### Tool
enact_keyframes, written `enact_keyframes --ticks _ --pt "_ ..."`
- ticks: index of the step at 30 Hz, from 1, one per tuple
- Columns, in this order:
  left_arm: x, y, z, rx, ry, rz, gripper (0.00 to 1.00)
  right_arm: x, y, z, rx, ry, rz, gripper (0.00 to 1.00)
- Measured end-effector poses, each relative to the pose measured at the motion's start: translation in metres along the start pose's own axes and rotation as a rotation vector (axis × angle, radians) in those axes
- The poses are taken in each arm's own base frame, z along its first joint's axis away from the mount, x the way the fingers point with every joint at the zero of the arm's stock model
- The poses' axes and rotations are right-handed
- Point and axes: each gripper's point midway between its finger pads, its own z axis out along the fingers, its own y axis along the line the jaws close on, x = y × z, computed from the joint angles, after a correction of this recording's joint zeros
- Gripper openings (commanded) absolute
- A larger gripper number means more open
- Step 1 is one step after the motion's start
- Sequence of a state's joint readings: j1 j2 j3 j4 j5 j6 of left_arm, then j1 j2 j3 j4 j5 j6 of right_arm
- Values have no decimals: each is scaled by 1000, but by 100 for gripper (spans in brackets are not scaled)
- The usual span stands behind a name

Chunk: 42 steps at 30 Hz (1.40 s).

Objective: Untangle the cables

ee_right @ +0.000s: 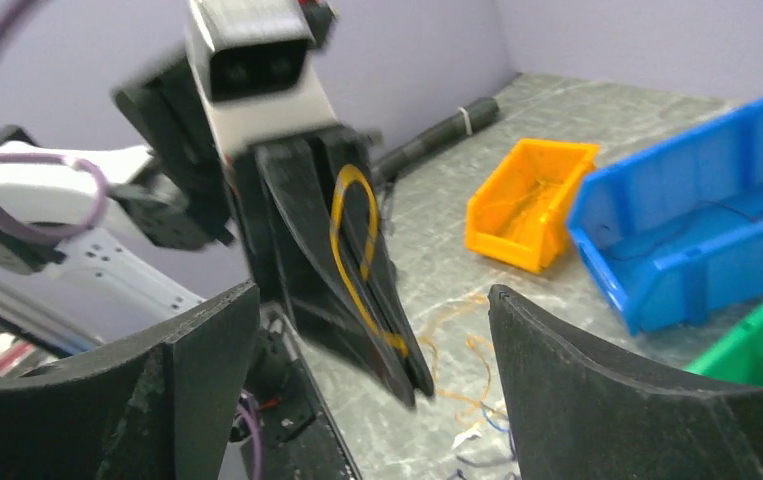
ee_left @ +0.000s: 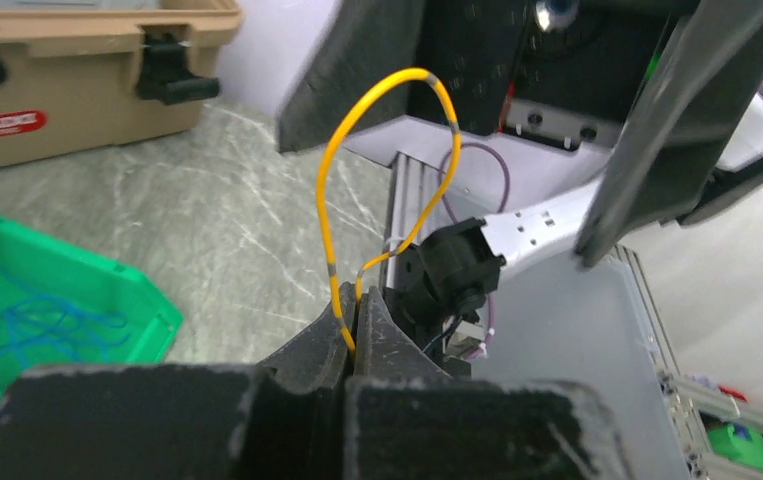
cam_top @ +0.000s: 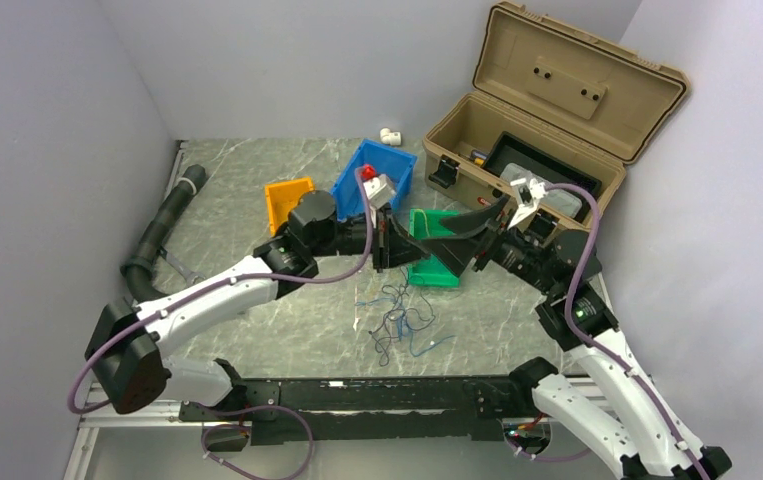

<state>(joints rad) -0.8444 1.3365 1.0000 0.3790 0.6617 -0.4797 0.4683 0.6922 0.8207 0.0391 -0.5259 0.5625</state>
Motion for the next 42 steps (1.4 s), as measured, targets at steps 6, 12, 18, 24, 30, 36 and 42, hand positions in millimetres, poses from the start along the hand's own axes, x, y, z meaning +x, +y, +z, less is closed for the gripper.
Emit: enact_keyframes --ticks 6,12,18,24,30,36,42 --pt "-25 16 -26 -145 15 -31 0 41 -30 -16 98 38 -4 87" --pt "-48 0 -42 -175 21 -8 0 110 -62 -27 134 148 36 84" --pt "-61 -11 -47 -172 16 9 0 159 -77 -15 125 274 98 83" --pt "-60 -11 -48 -181 28 -2 0 175 -65 5 39 311 83 81" --pt "-62 -13 -49 -182 30 -5 0 186 -61 17 3 328 61 80" --pt "-73 -19 -49 -173 13 10 0 191 -72 30 17 325 44 43" --pt "-80 -15 -51 -203 -7 19 0 196 -83 36 64 323 61 0"
